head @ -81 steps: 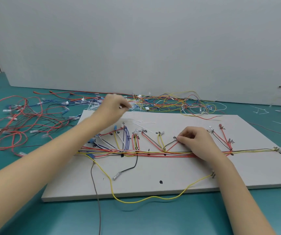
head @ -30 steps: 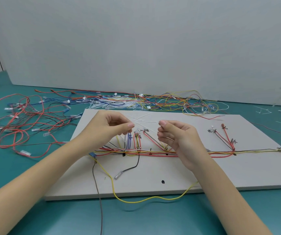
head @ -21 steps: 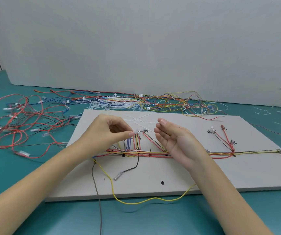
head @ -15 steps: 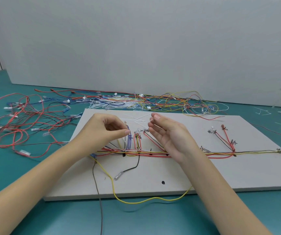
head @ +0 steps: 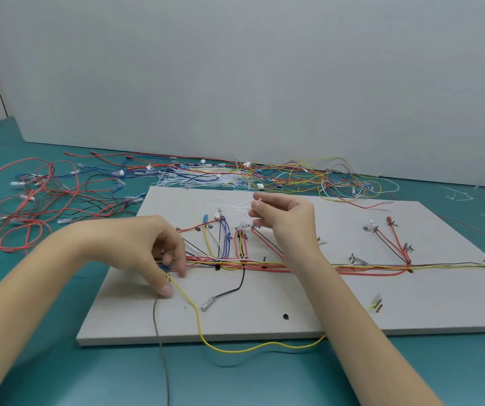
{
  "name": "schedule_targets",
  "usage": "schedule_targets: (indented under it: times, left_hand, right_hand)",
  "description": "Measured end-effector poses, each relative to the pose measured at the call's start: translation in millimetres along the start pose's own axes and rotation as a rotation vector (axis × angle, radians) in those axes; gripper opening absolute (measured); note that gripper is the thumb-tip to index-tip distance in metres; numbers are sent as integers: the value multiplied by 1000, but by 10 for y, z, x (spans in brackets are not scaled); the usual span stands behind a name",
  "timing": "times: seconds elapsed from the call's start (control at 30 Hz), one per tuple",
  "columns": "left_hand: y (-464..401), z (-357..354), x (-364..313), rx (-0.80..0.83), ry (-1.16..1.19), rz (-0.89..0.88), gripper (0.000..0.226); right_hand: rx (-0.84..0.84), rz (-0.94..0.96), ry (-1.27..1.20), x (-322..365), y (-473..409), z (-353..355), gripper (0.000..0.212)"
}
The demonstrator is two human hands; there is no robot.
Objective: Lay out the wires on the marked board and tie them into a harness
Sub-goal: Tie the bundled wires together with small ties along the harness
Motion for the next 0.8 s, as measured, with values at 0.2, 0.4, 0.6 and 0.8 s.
schedule_targets:
  times: [0.2, 0.4, 0.6, 0.8]
  left_hand:
    - [-26, -11, 47, 22, 19, -3, 19]
    - [-174, -90, 17, -212, 84, -92, 15]
    - [-297, -184, -62, -418, 173, -198, 7]
    - [-330, -222, -36, -571, 88, -177, 12]
  right_hand:
    - [5, 3, -1, -2, -14, 23, 14]
    - [29, 26, 23, 10, -4, -19, 13]
    - [65, -1, -39, 73, -13, 11, 11]
    - [71, -76, -107, -1, -20, -7, 11]
Point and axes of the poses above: each hand's wrist, its own y-axis away from the middle knuckle, its own z-axis out of the back of the hand, x = y × z, the point moved 2 cm from there along -y, towards the middle knuckle, and after that the axes turned 9 degrees about -z, right-handed, at the moved point
